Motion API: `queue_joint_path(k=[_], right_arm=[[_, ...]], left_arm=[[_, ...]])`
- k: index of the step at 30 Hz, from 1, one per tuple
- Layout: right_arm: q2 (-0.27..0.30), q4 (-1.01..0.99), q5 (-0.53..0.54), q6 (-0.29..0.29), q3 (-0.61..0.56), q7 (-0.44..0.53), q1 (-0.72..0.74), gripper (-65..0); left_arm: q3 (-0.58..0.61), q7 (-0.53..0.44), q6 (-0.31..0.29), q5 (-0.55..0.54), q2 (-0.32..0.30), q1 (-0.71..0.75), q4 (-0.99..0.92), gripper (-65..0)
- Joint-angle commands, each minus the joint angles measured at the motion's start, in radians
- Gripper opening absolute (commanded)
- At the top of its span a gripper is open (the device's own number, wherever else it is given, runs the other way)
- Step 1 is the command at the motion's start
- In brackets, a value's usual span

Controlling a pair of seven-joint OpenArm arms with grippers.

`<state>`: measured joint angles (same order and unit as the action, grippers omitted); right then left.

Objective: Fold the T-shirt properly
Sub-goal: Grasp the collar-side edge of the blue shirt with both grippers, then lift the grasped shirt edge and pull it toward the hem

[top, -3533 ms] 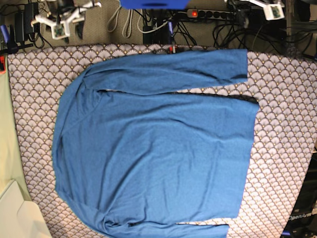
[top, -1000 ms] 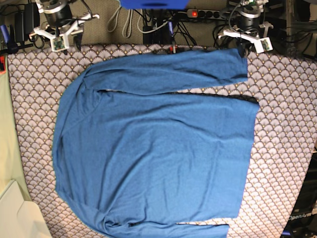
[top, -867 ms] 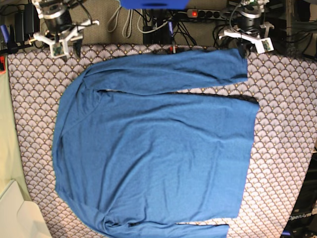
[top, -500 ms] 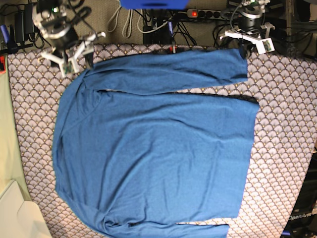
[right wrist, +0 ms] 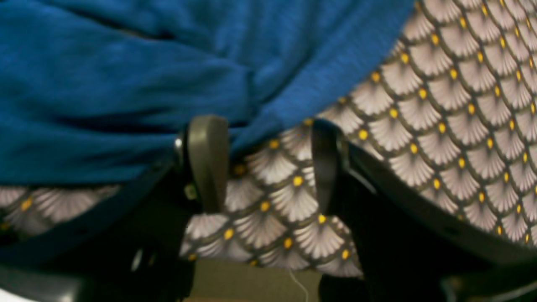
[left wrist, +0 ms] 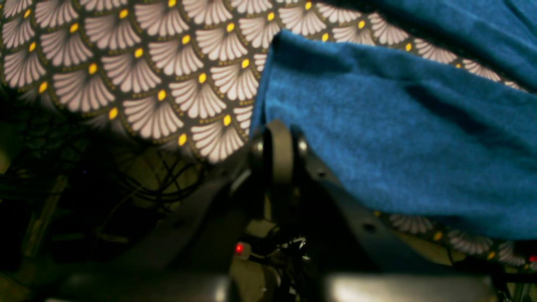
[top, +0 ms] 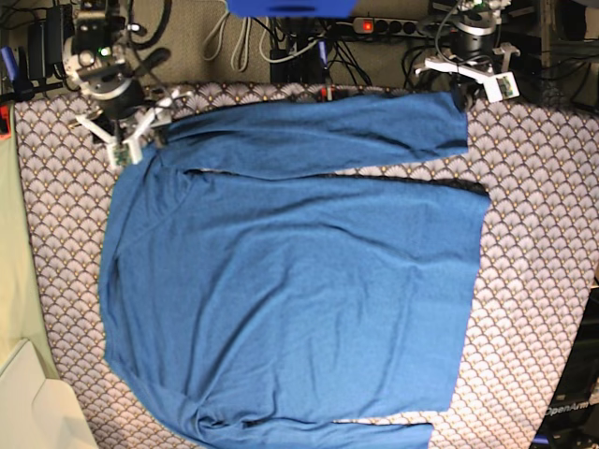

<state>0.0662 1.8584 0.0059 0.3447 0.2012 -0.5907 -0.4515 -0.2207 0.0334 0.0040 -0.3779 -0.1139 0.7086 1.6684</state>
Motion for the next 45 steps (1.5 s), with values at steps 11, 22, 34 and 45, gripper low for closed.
queue_joint_path(k=[11,22,34,45], right_arm=[[0.008,-0.058,0.007,0.004,0.001,0.019,0.023,-32.2],[0.005,-0.101,0.007,0.004,0.001,0.027,0.044,-37.4],[0.005,-0.130,0.007,0.073,0.007,0.019,0.079,-65.0],[0.005,-0.032,0.007,0.073,0.005,0.018,0.035,-65.0]], left_arm=[[-0.004,-0.023,0.004,0.003,-0.002,0.003,0.071,-64.8],[-0.004,-0.023,0.006,0.003,-0.002,0.001,0.071,-64.8],[-0.004,-0.023,0.006,0.003,-0.004,0.001,0.088,-64.8],[-0.010,0.030,0.008,0.003,-0.004,-0.005,0.143,-64.8]])
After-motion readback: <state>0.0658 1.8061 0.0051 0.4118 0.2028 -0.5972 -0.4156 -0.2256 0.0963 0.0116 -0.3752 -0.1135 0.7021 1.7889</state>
